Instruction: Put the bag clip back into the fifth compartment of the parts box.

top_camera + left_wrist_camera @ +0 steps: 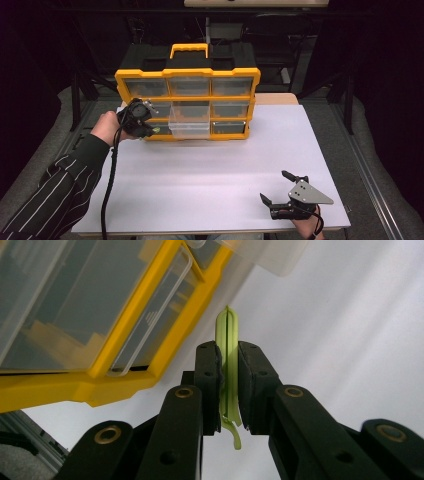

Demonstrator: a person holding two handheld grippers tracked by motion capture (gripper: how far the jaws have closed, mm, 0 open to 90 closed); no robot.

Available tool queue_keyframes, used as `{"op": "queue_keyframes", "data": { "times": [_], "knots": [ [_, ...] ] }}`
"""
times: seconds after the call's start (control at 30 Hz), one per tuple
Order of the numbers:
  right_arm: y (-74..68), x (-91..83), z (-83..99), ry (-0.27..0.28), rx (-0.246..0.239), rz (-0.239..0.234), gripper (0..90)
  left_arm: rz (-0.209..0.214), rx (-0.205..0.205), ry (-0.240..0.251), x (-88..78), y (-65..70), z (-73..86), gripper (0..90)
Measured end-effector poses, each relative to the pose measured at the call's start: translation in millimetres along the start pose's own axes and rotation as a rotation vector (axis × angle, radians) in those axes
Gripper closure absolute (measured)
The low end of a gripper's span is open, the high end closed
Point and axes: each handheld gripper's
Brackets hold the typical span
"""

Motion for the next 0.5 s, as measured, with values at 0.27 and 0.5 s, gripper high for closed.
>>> {"op": "queue_keyframes", "data": {
  "times": [0.27, 0.5],
  "knots": [
    [-0.1, 1.2, 0.2, -0.004, 0.001, 0.002, 1.2, -0.011, 0.015, 0.001, -10.7, -2.4, -4.7, 80.6],
    [-0.3, 1.5, 0.1, -0.006, 0.000, 0.002, 1.2, -0.022, 0.019, 0.003, -19.9, -6.0, -7.5, 80.6]
  ]
}}
Point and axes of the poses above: each handheld gripper's, and its own axes: x roughly forward along the jaws, z roughly out of its underside, y roughly to its right, and after that the axes turned 4 degrees about -y, right-handed
